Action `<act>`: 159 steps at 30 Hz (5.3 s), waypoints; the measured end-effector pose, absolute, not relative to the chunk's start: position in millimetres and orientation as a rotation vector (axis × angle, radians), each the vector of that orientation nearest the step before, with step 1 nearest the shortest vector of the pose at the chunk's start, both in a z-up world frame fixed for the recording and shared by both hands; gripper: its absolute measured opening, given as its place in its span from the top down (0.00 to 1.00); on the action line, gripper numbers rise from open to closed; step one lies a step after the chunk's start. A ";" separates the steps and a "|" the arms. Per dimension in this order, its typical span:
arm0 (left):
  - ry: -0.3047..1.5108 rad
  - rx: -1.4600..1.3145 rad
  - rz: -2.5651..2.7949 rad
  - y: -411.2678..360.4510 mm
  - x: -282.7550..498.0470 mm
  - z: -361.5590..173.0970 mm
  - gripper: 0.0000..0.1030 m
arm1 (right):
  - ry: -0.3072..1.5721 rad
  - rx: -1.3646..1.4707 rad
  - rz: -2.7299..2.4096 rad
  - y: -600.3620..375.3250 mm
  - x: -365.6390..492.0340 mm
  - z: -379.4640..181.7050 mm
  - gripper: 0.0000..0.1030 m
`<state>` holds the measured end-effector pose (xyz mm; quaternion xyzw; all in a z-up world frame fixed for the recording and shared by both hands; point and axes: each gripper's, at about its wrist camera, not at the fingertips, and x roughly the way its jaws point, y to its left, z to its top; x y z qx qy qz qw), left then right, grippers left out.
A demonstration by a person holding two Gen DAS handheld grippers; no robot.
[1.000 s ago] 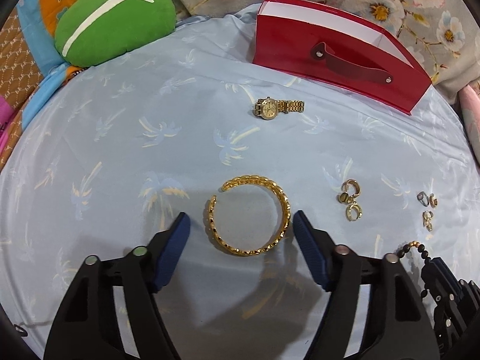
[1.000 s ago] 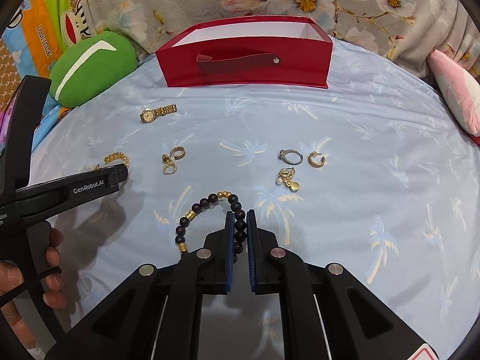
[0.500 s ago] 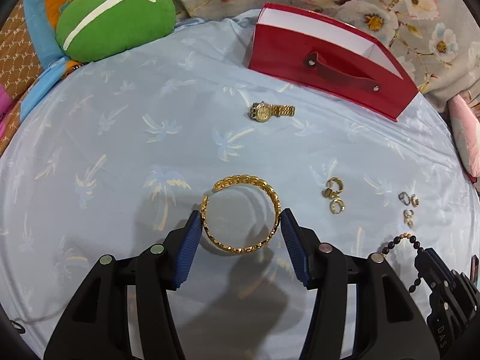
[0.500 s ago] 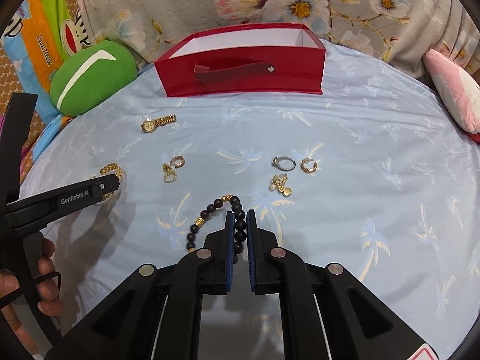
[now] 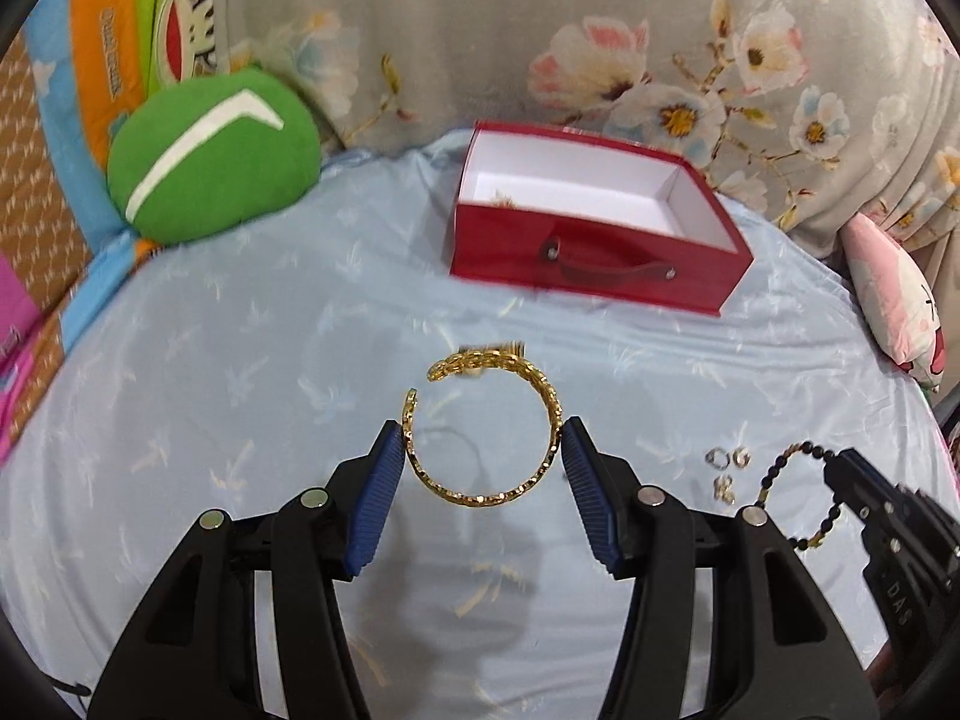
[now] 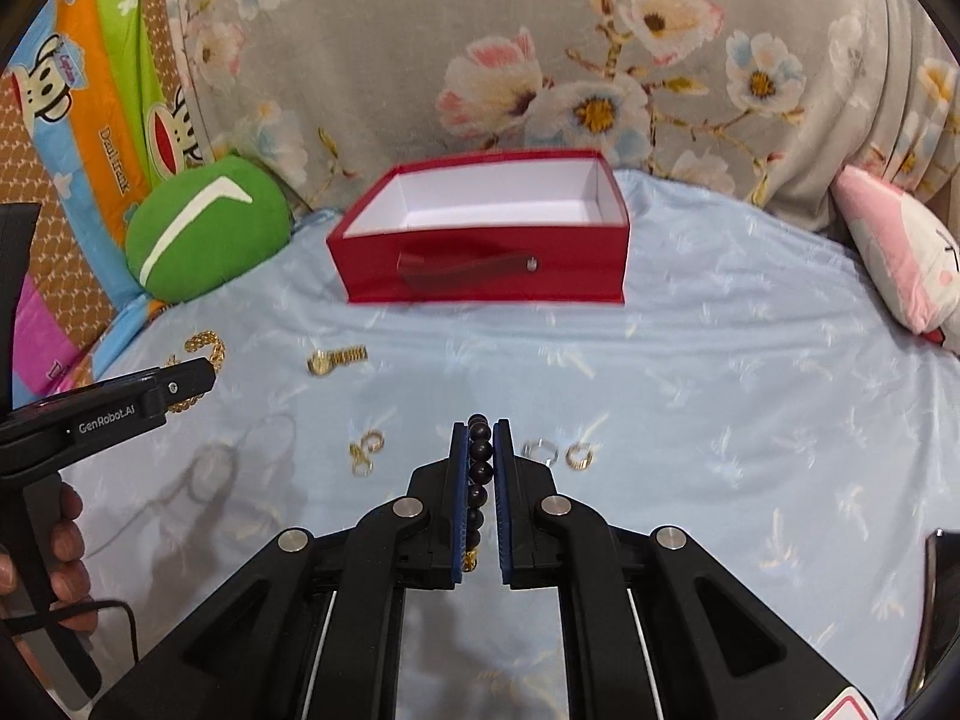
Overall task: Organize jewelry
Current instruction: 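Carry bangle and bead bracelet into the red box and open both tools, then withdraw both open tools from the box back over the remaining jewelry, then grasp the gold pendant earring with the right tool, then grasp the gold wristwatch with the left tool while the right tool holds the earring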
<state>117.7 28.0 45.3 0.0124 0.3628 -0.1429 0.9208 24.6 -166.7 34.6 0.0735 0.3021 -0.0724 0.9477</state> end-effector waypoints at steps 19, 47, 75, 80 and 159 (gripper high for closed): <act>0.483 0.095 -0.294 -41.0 236.3 153.3 0.49 | 0.420 0.036 -0.141 -227.5 167.6 131.0 0.93; 0.616 0.121 -0.262 -145.4 433.9 75.9 0.41 | 0.515 0.099 -0.109 -294.4 372.9 76.4 0.91; 0.690 0.153 -0.203 -19.7 211.7 36.7 0.21 | 0.493 0.059 -0.042 -210.5 81.0 37.4 0.61; 0.766 0.116 -0.197 6.4 164.7 7.7 0.21 | 0.598 0.118 -0.021 -191.0 33.2 0.2 0.61; 0.876 -0.021 -0.375 -2.9 209.2 -40.2 0.93 | 0.845 0.242 -0.191 -196.0 81.7 -69.7 0.88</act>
